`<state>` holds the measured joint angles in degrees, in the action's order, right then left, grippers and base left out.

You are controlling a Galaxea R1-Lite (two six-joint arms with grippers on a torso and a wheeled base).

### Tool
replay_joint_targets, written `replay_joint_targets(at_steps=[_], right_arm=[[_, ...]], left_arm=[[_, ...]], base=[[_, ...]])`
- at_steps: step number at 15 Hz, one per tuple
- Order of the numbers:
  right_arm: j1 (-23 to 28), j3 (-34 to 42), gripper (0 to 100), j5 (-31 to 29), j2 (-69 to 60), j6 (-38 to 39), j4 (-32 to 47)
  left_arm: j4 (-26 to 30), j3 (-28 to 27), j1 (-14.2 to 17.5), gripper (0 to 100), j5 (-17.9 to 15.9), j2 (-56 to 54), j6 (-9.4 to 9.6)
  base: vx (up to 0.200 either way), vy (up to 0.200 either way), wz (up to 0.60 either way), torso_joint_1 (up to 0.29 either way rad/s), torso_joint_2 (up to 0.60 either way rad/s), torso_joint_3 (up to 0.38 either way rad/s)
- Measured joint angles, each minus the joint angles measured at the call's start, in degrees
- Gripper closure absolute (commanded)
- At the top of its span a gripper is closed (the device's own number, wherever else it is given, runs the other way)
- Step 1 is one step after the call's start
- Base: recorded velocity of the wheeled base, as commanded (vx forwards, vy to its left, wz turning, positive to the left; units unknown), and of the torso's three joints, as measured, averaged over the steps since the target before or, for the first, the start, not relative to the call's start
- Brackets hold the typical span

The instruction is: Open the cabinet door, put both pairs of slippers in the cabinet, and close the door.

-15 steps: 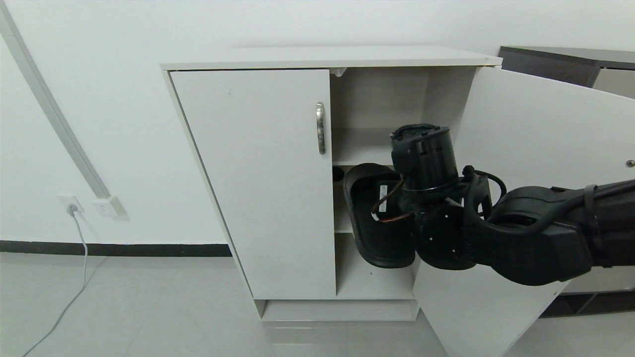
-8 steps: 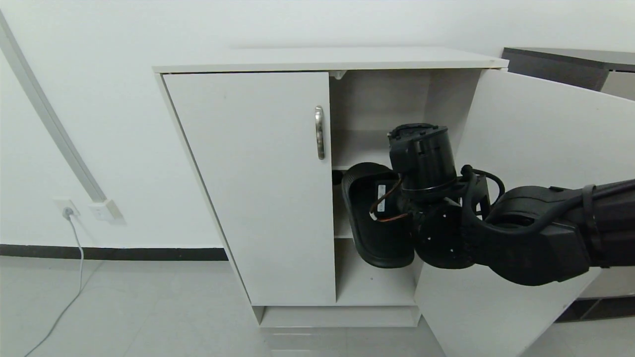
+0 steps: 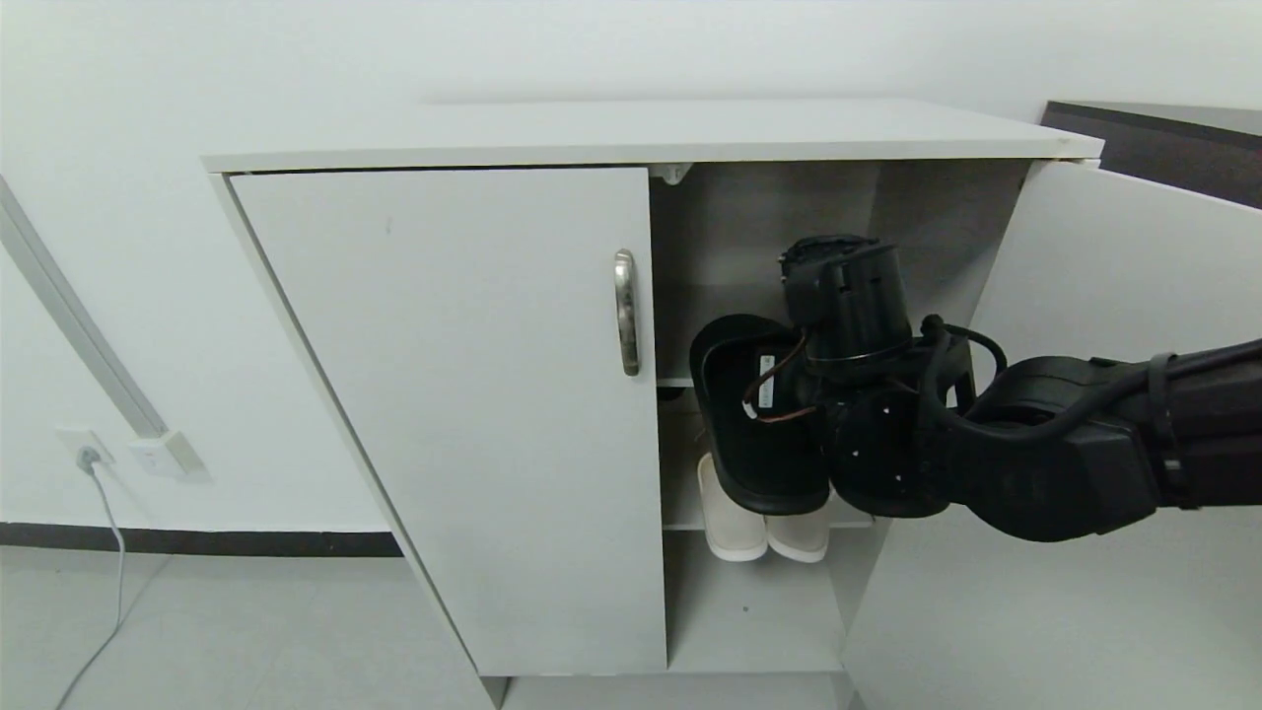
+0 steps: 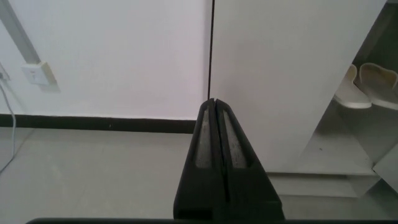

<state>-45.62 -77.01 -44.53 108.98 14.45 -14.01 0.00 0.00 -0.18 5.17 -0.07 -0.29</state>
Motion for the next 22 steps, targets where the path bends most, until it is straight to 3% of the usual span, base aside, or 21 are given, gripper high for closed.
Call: replay_joint_targets(at_steps=[13,22], right_arm=[[5.44,-11.86,100,4.57,8.11,-3.12,0.35],[8.44,-23.32,100,6.41,12.35,-3.12,8.42]], left_arm=[[0.0,0.0,0.0,100,0.09,0.0,-0.13],[0.02,0.0,0.0,100,0.09,0.0,-0.15]], base=[[0.0,0.0,0.0,0.0,0.0,0.0],[0.0,0.0,0.0,0.0,0.0,0.0]])
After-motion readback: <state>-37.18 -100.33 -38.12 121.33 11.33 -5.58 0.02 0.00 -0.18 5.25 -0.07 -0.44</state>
